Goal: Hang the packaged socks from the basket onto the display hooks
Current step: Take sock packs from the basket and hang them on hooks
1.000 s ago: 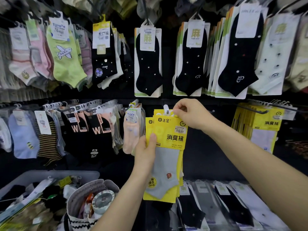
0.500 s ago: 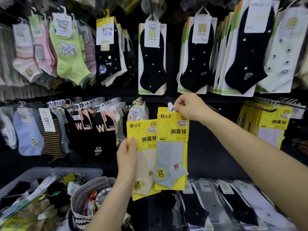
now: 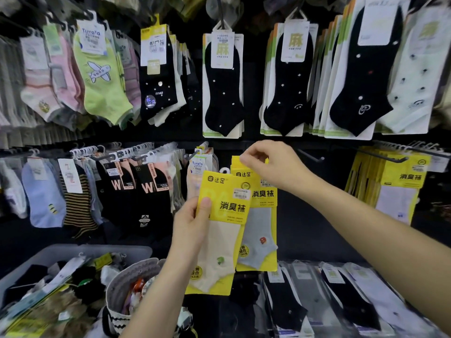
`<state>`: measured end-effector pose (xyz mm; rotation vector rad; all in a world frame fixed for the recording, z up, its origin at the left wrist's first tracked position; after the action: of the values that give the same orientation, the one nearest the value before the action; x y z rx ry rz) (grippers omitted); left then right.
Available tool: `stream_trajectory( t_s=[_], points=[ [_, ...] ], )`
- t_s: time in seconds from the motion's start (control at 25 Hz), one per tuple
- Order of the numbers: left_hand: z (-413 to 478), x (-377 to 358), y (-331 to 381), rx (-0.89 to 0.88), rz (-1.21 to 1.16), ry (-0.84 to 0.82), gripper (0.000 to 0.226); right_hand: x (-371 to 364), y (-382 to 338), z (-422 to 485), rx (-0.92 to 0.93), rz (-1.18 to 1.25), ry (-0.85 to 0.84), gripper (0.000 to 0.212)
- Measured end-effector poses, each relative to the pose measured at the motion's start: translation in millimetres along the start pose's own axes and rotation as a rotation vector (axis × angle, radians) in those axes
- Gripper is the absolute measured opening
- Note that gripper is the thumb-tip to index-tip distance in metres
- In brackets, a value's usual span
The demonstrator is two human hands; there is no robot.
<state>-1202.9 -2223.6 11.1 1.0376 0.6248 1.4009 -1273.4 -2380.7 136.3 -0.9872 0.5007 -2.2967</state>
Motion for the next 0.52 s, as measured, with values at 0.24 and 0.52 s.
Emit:
stream_trajectory(
  t_s=[0.24, 0.52],
  points=[
    [-9.0, -44.7, 5.6, -0.003, -0.045, -0.127, 0.026, 8.9, 20.5, -10.1, -0.122, 0.013, -0.052, 0.012],
    [7.1, -57.7, 13.2, 0.030, -0.028, -0.047, 0.009, 25.2, 31.6, 14.4, -0.179, 0.030, 0.060, 0.015]
  ],
)
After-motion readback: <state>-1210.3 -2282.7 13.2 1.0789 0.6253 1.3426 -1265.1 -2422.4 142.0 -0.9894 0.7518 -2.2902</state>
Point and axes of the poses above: each hand's wrist, its own z-axis towards the middle knuckle, its own x-axis out of the back of the hand, y = z × x, the point moved 8 cm from there along z, towards the middle knuckle, and after that the axes turned 15 degrees about z, right-handed, at the moved point
